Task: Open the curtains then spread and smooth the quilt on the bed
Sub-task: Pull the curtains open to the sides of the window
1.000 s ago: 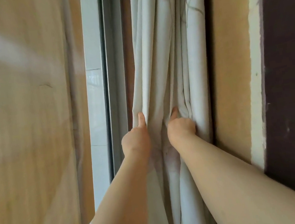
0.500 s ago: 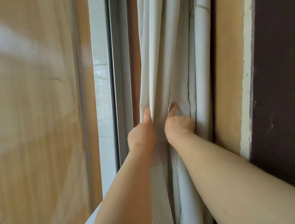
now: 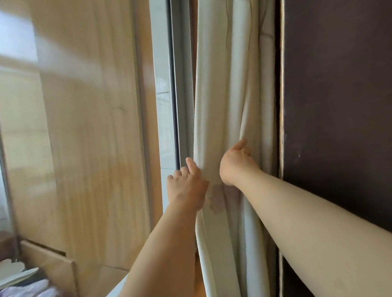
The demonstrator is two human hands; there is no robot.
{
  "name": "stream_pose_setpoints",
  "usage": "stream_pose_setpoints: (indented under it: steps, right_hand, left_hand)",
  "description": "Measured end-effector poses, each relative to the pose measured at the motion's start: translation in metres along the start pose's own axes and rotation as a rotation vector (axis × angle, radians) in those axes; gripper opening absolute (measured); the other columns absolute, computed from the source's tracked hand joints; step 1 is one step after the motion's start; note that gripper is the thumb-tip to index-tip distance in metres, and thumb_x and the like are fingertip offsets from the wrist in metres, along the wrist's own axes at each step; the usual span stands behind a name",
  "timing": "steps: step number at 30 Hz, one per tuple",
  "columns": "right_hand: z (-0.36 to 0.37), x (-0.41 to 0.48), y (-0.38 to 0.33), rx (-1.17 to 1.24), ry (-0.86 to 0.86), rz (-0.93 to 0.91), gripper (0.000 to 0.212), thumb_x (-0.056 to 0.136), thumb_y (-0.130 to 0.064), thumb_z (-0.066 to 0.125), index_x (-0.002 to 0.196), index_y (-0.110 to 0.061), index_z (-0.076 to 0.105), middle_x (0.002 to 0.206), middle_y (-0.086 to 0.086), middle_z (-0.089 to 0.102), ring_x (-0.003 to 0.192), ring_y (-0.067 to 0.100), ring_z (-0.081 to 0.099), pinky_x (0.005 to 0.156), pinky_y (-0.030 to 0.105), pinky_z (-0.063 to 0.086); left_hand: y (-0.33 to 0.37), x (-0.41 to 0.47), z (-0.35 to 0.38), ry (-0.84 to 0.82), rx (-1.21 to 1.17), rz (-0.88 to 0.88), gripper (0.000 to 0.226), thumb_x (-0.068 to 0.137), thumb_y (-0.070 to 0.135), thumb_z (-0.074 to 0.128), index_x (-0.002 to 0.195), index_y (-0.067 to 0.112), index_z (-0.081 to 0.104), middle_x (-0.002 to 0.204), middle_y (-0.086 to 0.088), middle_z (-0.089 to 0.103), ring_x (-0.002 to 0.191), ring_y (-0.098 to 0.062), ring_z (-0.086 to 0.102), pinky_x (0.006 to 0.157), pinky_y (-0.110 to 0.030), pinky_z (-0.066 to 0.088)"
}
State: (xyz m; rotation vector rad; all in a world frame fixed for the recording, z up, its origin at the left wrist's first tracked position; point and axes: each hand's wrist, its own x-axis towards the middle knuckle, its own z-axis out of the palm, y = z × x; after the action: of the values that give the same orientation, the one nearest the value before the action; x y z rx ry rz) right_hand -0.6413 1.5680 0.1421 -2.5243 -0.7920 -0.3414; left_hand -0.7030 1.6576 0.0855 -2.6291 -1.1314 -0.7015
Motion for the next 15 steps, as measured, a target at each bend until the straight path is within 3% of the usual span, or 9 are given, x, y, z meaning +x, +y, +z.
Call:
stream_pose_setpoints:
  steps: [3,6,10,15]
  right_hand:
    - [-0.012,-0.024,0.004,0.035,-0.052,-0.049,0.077,0.091,-0.005,0.047,0.145,0.014,-0.004,0.152,0.029,0.013,0.139,0.036,0.026,0.108,0.035,0.033]
    - [-0.023,-0.045,0.012,0.081,-0.080,-0.145,0.054,0.095,-0.007,0.039,0.145,0.004,0.020,0.146,0.025,0.027,0.132,0.037,0.034,0.104,0.039,0.035]
    - [-0.045,-0.074,0.022,0.151,-0.084,-0.170,0.060,0.093,-0.004,0.038,0.147,0.006,0.012,0.150,0.019,0.025,0.132,0.033,0.038,0.099,0.036,0.040]
    - [-0.073,-0.111,0.036,0.195,-0.080,-0.196,0.061,0.090,0.000,0.046,0.145,0.003,0.020,0.146,0.017,0.033,0.125,0.033,0.047,0.093,0.035,0.046]
  left_hand:
    - [-0.002,-0.027,-0.016,-0.026,0.031,0.012,0.072,0.097,0.036,0.042,0.150,0.001,0.006,0.145,-0.013,0.037,0.129,-0.030,0.039,0.101,-0.038,0.033]
    - [-0.003,-0.052,-0.036,-0.063,-0.008,-0.040,0.070,0.099,0.046,0.033,0.149,0.002,0.012,0.146,-0.013,0.038,0.133,-0.030,0.037,0.104,-0.039,0.031]
    - [0.000,-0.091,-0.068,-0.056,-0.045,-0.088,0.067,0.100,0.046,0.030,0.149,0.004,0.014,0.150,-0.013,0.033,0.137,-0.031,0.032,0.108,-0.042,0.028]
    - [0.003,-0.134,-0.104,-0.003,-0.209,-0.187,0.061,0.099,0.043,0.036,0.147,0.007,0.022,0.148,-0.013,0.036,0.135,-0.033,0.033,0.108,-0.047,0.029]
